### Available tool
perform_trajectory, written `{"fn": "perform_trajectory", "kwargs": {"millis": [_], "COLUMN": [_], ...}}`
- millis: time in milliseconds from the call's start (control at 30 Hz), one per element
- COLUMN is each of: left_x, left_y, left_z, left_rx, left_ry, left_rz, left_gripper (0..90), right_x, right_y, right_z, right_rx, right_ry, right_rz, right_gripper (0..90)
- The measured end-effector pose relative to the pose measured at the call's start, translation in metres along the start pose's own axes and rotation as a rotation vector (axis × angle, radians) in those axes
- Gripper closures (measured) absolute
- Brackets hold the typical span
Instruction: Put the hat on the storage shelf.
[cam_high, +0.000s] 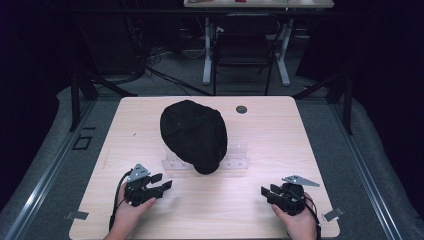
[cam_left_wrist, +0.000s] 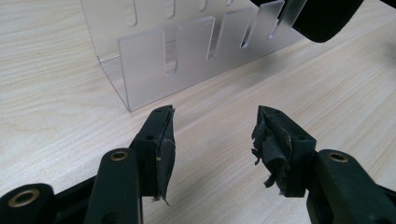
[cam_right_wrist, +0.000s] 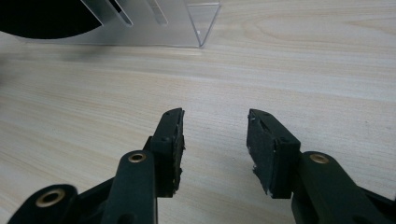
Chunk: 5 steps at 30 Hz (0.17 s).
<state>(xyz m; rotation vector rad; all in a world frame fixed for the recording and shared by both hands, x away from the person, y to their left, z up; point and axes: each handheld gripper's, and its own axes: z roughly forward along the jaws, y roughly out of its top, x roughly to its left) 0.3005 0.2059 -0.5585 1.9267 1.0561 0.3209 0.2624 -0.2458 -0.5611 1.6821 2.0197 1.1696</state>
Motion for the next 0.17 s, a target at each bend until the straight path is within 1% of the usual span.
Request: {"fn": "perform_trajectory", "kwargs": {"millis": [167], "left_x": [-0.0018], "left_y": [0.0003], "left_z": [0.0006], "left_rx": [-0.006], "left_ry": [-0.001], "left_rz": [0.008], "left_gripper": [47.5], "right_x": [-0.0011], "right_y": [-0.0001], "right_z": [-0.0006], "right_rx": [-0.001], "right_ry": [-0.005], "right_rz": [-0.005], "right_gripper": [55.7]}}
